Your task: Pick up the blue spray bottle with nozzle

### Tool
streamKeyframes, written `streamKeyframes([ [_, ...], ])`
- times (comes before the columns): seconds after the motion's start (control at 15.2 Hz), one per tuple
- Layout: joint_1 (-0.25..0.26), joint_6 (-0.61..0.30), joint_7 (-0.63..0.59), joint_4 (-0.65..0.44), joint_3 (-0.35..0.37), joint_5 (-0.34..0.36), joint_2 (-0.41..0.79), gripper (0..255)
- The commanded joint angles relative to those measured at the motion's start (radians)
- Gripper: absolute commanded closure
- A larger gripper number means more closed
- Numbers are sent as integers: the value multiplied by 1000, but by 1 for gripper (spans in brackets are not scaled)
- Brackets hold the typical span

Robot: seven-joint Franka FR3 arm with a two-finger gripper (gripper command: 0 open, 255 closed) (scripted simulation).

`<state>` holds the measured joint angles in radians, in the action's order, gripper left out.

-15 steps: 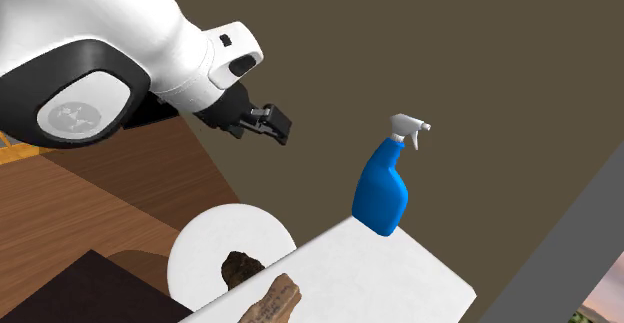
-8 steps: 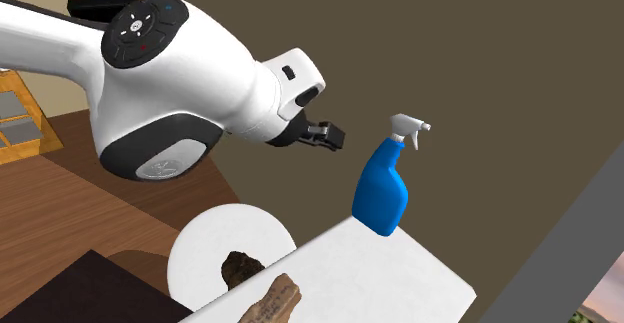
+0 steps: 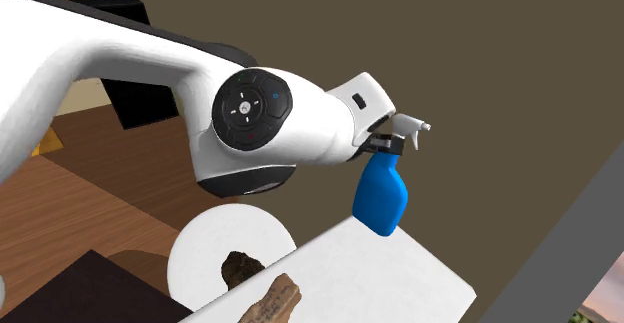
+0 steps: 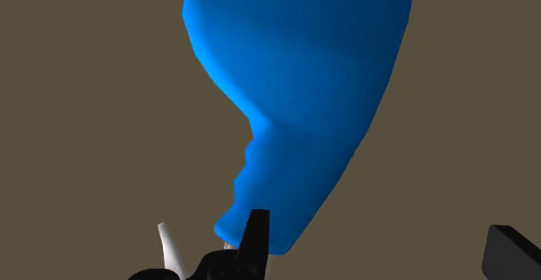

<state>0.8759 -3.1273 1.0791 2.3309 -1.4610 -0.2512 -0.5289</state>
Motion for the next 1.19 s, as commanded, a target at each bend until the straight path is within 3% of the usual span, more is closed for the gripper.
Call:
streamKeyframes([
  [0.0, 120, -37, 46, -61, -121, 10, -63, 0],
  [0.07, 161, -50, 61, -88, -159, 18, -91, 0],
  [0.66, 236, -129, 91, -63, -248, 57, -162, 0],
  [0.73, 235, -131, 92, -62, -249, 58, -164, 255],
  [1.12, 220, -129, 88, -52, -234, 57, -158, 255],
])
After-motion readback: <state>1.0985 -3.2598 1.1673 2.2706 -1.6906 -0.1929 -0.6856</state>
